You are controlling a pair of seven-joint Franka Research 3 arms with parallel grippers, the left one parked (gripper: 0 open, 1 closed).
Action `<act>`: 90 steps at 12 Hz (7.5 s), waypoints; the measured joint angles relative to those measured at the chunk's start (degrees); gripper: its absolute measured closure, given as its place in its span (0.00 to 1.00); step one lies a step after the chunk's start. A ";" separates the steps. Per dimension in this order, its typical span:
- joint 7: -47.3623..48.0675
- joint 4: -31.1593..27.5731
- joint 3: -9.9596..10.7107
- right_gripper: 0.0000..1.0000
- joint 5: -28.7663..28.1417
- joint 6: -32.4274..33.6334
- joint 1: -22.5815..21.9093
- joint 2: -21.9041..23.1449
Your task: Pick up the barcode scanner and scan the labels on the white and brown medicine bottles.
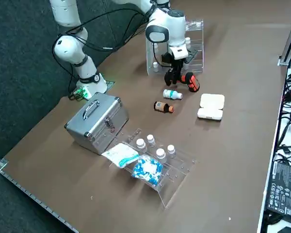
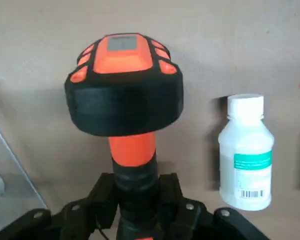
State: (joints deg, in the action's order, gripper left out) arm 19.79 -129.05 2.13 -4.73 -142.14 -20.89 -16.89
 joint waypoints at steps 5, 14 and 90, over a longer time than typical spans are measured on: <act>0.04 9.04 0.01 0.56 0.01 15.51 0.02 0.71; -0.58 16.99 0.52 0.56 0.08 28.96 2.70 1.79; -3.56 9.45 -1.85 0.56 1.65 15.04 1.29 -0.22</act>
State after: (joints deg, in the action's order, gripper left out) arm 16.23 -119.60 0.28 -3.08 -127.10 -19.60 -17.10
